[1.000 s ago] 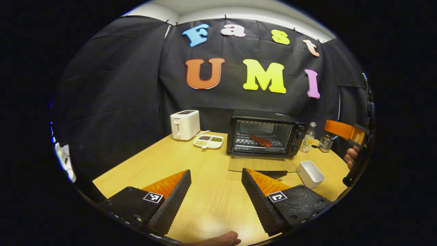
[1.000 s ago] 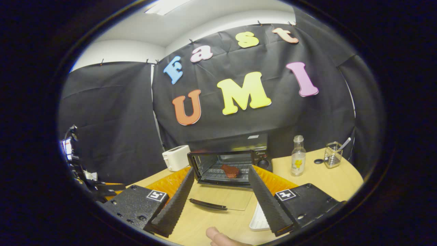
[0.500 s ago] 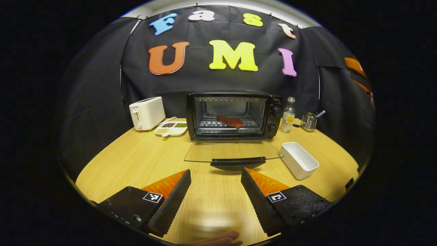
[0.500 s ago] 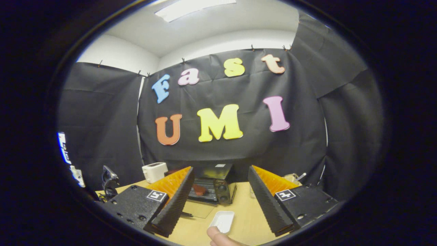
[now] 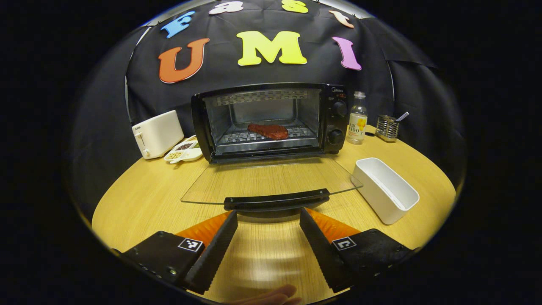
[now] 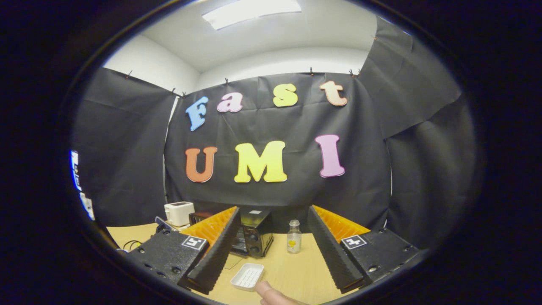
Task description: Open the electric oven with the left hand, put the food in, and close the electric oven.
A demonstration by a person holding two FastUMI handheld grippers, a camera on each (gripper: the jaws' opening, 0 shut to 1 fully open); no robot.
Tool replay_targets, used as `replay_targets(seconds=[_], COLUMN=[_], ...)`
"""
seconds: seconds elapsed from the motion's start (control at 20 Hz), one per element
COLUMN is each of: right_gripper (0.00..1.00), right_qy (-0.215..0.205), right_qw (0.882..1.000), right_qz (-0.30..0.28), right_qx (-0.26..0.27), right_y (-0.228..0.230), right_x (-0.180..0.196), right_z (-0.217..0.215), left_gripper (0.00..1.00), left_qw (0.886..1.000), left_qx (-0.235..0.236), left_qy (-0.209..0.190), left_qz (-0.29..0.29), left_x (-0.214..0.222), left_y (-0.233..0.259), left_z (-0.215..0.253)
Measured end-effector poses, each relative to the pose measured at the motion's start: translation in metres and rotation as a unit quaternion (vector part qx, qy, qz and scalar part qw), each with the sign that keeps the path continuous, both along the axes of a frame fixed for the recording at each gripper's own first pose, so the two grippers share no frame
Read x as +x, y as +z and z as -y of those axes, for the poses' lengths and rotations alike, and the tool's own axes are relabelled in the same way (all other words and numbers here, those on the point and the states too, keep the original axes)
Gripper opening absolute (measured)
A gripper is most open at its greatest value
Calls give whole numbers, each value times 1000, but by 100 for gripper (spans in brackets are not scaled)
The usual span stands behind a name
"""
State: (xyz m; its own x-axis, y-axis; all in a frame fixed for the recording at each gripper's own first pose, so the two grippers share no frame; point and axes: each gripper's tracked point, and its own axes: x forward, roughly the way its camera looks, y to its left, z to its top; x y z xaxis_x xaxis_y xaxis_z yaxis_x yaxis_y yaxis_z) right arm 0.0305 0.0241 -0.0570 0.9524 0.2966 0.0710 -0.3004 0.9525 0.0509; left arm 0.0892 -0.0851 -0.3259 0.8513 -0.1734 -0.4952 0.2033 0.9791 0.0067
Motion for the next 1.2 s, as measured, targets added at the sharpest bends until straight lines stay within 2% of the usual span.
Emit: replay_targets(seconds=[0.05,0.1,0.3,0.35,0.45,0.5,0.95,1.0,1.2], right_gripper=[100,96,96,100,100,96,100,96,96], right_qy=[2,5,28,34,44,47,32,32,32], right_qw=[1000,1000,1000,999,999,999,999,999,999], right_qz=[0,0,-2,-7,-15,-18,-12,-11,-10], right_qx=[5,10,12,13,17,17,2,0,-2], right_y=[0,0,3,2,-2,-4,1,1,2], right_x=[1,4,9,9,9,10,6,6,3], right_z=[0,-2,-23,-29,-40,-42,-38,-38,-39], left_gripper=[95,95,100,96,97,96,97,97,97], left_qw=[1000,1000,1000,1000,1000,1000,999,999,999], left_qx=[-1,-12,-10,-11,-10,-8,-14,-14,-16], left_qy=[3,-6,-6,-6,-6,-7,-4,-4,-3], left_qz=[-4,-12,-18,-21,-22,-24,-42,-43,-35], left_x=[3,0,3,2,2,3,4,4,5], left_y=[-3,-5,-9,-10,-9,-10,0,0,10], left_z=[0,5,6,6,5,5,4,4,4])
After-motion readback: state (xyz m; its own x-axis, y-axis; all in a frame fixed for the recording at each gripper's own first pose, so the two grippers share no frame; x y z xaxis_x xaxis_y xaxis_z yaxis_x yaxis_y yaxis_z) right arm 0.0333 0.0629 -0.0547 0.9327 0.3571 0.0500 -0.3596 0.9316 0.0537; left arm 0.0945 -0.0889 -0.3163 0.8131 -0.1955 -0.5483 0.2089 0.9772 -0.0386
